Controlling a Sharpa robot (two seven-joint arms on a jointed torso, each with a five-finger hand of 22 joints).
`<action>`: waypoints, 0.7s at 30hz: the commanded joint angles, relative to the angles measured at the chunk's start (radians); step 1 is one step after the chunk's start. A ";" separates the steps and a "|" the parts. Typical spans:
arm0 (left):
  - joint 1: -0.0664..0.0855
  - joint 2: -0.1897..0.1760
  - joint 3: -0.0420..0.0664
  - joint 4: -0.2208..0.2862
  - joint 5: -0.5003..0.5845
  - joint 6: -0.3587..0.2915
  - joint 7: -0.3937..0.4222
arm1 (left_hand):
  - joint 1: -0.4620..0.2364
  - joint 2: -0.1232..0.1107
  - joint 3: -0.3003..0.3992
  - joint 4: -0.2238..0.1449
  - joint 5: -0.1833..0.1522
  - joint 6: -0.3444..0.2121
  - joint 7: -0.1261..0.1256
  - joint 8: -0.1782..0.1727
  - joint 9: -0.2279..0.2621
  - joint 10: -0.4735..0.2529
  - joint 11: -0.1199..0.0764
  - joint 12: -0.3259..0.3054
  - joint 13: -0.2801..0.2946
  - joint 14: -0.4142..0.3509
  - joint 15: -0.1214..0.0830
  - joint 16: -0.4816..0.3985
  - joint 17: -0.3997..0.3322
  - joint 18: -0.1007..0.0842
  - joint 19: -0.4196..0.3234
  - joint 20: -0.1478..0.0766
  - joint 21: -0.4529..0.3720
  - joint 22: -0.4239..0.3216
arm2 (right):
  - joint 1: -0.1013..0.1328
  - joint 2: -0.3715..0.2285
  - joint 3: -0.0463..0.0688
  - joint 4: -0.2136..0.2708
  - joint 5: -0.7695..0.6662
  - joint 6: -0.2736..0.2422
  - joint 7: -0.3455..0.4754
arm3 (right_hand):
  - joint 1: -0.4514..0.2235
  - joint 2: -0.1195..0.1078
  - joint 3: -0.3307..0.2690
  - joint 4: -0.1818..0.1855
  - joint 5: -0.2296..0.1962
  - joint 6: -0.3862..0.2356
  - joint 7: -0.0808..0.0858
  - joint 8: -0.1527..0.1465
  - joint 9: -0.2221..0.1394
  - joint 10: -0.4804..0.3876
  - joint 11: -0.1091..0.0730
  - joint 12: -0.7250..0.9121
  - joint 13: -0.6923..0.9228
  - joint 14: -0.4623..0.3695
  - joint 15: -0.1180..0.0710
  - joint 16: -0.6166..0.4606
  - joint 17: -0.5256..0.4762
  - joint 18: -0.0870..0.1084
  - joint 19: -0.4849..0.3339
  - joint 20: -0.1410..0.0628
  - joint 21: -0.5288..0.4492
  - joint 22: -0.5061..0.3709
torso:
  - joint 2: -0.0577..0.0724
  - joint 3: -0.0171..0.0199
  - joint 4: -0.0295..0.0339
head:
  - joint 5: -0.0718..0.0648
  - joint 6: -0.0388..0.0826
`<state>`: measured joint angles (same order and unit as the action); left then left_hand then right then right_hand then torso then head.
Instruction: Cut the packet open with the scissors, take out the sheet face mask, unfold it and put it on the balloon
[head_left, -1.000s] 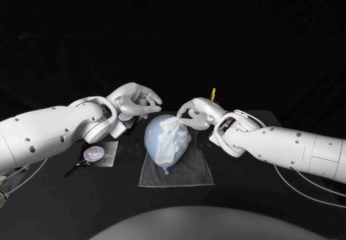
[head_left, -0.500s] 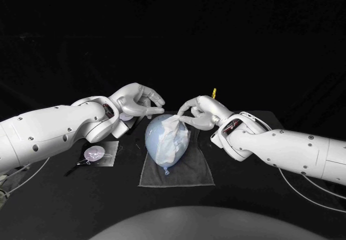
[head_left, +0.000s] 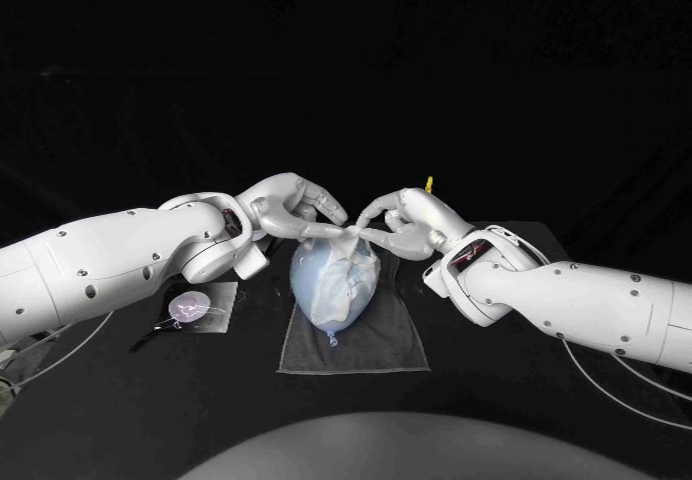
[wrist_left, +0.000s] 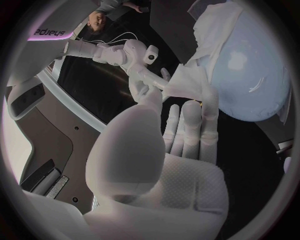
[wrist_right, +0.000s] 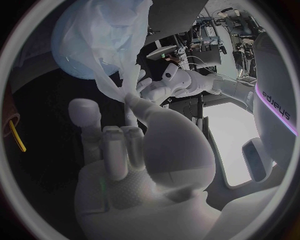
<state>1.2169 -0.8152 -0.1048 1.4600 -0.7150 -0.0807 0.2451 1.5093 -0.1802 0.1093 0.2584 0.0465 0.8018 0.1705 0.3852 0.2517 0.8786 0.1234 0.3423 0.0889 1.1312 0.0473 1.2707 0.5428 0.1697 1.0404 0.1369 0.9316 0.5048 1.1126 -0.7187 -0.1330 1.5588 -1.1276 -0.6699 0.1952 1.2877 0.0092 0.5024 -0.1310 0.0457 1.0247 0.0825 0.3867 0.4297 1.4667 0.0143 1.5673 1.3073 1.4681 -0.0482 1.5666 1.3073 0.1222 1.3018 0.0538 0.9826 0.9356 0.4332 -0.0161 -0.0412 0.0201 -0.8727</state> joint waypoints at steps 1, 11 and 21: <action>0.000 0.012 0.001 -0.007 -0.009 0.097 -0.012 | 0.004 0.014 -0.030 0.013 0.002 0.004 0.003 -0.007 -0.002 0.027 -0.002 -0.033 -0.015 0.037 -0.002 0.009 0.025 0.015 0.017 -0.002 0.010 0.003 | 0.001 -0.002 0.001 0.005 0.000 -0.021 0.013 | -0.014 -0.001 0.010 -0.001 0.003 0.009 -0.001 0.008 0.030 0.104 -0.009 0.003 0.264 0.103 -0.008 0.004 0.264 0.015 0.002 -0.005 0.006 0.003 | 0.000 -0.0001 0.0011 | -0.002 0.000; 0.000 0.046 0.001 -0.042 -0.011 0.126 -0.040 | 0.041 0.051 -0.078 0.020 0.001 0.018 -0.002 -0.016 -0.004 0.080 -0.009 -0.098 -0.023 0.097 -0.010 0.024 0.072 0.003 0.072 -0.010 0.063 0.077 | 0.001 -0.008 0.002 0.017 -0.002 -0.025 0.016 | -0.014 -0.001 0.010 -0.001 0.003 0.009 -0.001 0.008 0.030 0.104 -0.009 0.003 0.264 0.103 -0.008 0.004 0.264 0.015 0.002 -0.005 0.006 0.003 | 0.000 0.0000 0.0010 | -0.003 0.000; 0.000 0.070 0.002 -0.063 -0.026 0.135 -0.059 | 0.128 0.106 -0.040 0.005 0.002 0.055 -0.017 -0.018 -0.006 0.156 -0.018 -0.130 -0.021 0.144 -0.019 0.047 0.133 -0.013 0.124 -0.018 0.131 0.174 | 0.001 -0.015 0.002 0.029 -0.002 -0.042 0.021 | -0.016 -0.002 0.015 -0.003 0.003 0.009 -0.001 0.010 0.032 0.104 -0.009 0.003 0.264 0.103 -0.008 0.004 0.264 0.014 0.003 -0.006 0.009 0.007 | 0.000 0.0000 0.0007 | -0.004 0.000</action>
<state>1.2168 -0.7485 -0.1042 1.3984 -0.7288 0.0279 0.1965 1.6305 -0.0741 0.0661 0.2648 0.0465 0.8532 0.1533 0.3674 0.2457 1.0315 0.1064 0.2175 0.0666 1.2714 0.0273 1.3147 0.6732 0.1610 1.1608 0.1198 1.0590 0.6739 1.1127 -0.7321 -0.1327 1.5856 -1.1267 -0.6897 0.2044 1.2812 0.0024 0.5122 -0.1352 0.0437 1.0289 0.0819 0.3925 0.4303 1.4667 0.0143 1.5655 1.3081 1.4643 -0.0514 1.5673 1.3082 0.1156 1.3016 0.0539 0.9864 0.9421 0.4334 -0.0160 -0.0405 0.0166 -0.8727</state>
